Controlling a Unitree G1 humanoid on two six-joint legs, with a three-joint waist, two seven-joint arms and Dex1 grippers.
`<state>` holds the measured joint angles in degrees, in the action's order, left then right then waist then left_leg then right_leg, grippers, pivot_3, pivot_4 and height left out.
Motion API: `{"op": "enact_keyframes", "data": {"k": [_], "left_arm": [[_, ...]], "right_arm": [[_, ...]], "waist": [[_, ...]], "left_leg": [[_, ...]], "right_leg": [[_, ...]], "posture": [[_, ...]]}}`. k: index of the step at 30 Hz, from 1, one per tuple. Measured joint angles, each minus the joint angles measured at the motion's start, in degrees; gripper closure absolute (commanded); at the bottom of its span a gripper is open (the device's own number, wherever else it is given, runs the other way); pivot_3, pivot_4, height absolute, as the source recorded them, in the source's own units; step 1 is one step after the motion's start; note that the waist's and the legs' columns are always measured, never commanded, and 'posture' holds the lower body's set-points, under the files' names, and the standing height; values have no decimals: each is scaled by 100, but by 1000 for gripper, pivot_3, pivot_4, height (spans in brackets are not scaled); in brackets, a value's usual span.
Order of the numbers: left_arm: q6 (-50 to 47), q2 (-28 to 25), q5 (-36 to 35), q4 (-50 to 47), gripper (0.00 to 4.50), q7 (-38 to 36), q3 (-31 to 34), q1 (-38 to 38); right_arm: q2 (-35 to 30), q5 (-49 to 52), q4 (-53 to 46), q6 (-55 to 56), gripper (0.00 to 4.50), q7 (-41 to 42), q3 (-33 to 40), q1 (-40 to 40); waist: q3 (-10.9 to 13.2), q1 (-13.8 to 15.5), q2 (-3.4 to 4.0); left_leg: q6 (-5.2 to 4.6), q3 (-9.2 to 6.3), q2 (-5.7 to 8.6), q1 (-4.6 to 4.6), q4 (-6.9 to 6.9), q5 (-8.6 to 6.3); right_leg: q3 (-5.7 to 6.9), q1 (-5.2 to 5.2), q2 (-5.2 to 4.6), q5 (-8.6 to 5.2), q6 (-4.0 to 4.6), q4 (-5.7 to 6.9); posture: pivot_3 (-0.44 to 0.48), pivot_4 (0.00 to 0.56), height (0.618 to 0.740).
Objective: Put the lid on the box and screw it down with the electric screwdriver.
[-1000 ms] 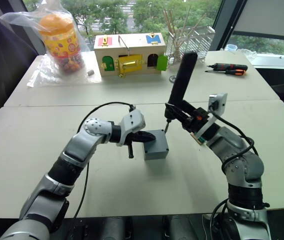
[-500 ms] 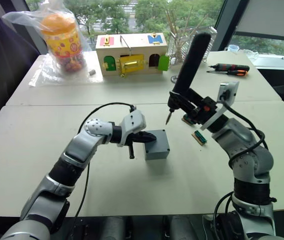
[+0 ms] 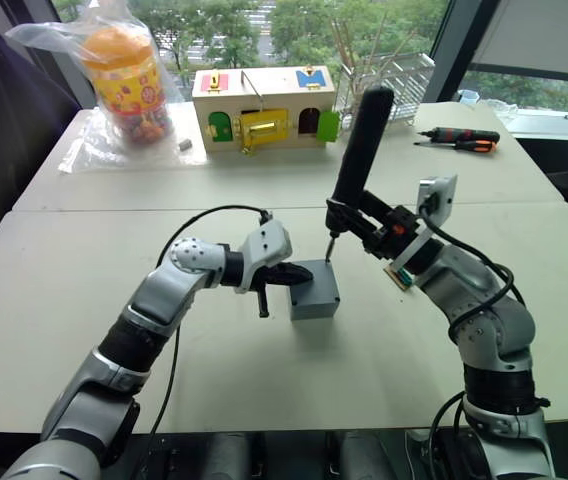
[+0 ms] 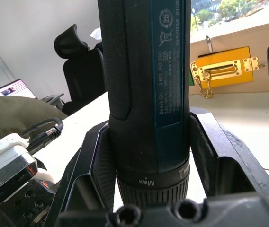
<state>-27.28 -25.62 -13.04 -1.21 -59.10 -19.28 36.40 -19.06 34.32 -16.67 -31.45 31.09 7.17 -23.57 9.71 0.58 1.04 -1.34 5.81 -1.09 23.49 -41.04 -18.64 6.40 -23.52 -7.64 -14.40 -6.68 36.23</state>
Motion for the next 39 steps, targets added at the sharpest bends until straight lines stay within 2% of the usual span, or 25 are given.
{"op": "enact_keyframes", "data": {"k": [15, 25, 39], "left_arm": [[-5, -8, 0, 1, 4500, 10, -1, -2], [-83, -10, 2, 1, 4500, 20, -2, -38], [-85, -8, 18, 28, 4500, 58, -9, -65]], "right_arm": [[-1, -281, 129, 453, 2695, 154, -252, 131], [-9, -553, 102, 972, 2695, 306, -426, 480], [9, -721, 296, 1223, 2695, 339, -569, 465]], "waist": [[-2, 1, -4], [-50, -5, -34], [-97, -6, -66]], "left_leg": [[0, 0, -1, -9, 0, 0], [-2, -6, -8, -20, 3, -1], [-5, -7, -27, -25, 3, -3]], "right_leg": [[0, 8, 0, 0, 0, 0], [-1, 17, 2, -1, 1, -1], [0, 24, 4, -1, 2, -4]], "posture": [[0, 150, 711], [0, 150, 711], [0, 150, 711]]}}
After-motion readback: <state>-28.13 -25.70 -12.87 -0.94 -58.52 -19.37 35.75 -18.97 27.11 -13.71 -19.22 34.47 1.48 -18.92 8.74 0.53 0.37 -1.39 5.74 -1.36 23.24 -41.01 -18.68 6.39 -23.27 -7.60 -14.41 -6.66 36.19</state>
